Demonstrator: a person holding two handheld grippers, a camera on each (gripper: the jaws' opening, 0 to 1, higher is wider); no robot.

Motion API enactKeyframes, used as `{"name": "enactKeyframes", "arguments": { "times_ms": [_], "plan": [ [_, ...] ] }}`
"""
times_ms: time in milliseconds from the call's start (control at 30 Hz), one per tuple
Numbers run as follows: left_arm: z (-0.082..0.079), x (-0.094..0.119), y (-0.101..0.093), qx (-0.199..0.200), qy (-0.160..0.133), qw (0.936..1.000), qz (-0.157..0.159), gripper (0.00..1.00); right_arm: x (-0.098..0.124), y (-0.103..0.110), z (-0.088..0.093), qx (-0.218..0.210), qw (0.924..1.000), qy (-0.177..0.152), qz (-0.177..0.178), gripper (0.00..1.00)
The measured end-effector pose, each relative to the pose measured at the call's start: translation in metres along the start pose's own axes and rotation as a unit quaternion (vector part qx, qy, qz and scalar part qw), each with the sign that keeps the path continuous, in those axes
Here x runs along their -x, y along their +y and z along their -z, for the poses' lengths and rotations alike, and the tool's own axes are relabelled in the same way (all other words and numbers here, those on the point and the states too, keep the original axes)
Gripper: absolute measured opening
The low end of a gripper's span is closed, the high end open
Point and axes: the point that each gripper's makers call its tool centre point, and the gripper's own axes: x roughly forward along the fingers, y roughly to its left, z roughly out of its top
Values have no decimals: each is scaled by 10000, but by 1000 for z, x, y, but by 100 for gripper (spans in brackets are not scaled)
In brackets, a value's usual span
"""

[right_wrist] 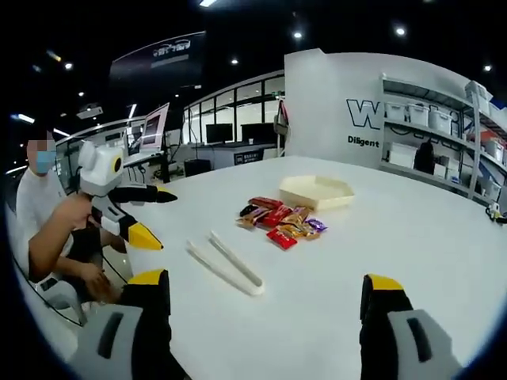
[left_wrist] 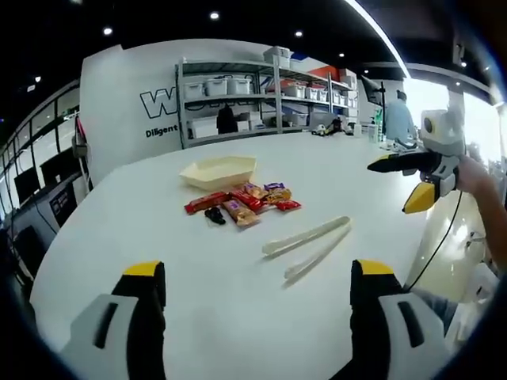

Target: Place the target food into the container with the food tongs after gripping and lifting it, then release it inside without dropping or visibly crushing the food.

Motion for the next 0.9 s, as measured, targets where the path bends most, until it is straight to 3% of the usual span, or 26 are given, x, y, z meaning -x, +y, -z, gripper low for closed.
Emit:
{"name": "enactKeyframes", "arguments": {
  "times_ms": [733, 900],
  "plan": [
    [6, -4, -4, -6, 52, 10000, 20, 96, -3, 1, 7, -23, 10000, 71, -48, 99],
    [5, -4, -15, 151, 30, 9997, 201, 95, -3, 1, 8, -46, 9999, 81, -53, 99]
  ]
}}
